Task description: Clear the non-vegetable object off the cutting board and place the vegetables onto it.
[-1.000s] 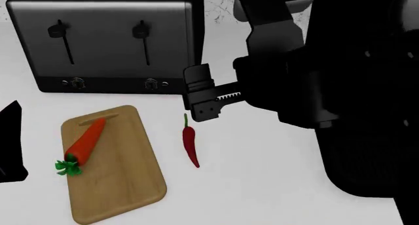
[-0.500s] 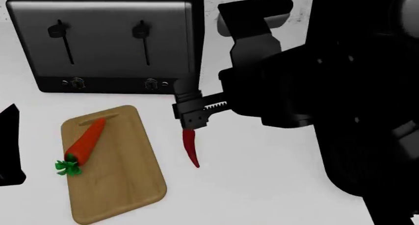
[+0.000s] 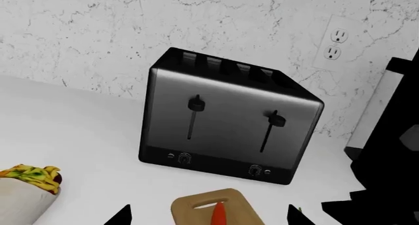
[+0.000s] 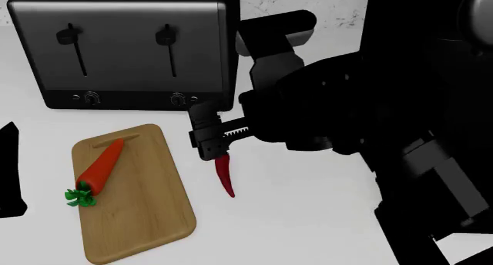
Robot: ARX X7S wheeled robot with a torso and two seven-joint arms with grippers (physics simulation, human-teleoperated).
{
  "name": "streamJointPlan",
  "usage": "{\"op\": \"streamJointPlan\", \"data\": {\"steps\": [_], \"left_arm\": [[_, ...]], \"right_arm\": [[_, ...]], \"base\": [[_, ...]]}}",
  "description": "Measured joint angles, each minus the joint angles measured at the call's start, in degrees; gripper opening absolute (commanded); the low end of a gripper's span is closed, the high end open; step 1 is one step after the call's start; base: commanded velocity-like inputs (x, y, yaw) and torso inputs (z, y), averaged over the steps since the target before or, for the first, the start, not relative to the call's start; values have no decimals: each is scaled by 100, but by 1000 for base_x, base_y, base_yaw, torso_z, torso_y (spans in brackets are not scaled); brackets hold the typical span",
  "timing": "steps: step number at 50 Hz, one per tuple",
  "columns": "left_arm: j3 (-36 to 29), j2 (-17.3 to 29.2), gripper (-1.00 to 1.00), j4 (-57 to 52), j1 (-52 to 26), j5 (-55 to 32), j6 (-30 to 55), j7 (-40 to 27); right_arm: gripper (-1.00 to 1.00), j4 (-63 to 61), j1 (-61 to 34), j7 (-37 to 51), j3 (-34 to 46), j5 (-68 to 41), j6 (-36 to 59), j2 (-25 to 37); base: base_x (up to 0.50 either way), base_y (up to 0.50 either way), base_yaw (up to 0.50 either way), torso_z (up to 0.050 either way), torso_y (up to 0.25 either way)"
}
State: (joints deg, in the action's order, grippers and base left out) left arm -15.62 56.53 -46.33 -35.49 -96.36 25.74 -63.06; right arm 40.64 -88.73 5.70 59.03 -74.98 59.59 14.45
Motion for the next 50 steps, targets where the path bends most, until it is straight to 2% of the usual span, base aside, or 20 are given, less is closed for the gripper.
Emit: {"op": "streamJointPlan", "data": {"steps": [50], "left_arm": [[190,109,100,-35,378,168,-156,130]], "right_arm": [[100,690,489,-707,484,397,-409,-506]], "base": [[0,0,0,0,0]]}}
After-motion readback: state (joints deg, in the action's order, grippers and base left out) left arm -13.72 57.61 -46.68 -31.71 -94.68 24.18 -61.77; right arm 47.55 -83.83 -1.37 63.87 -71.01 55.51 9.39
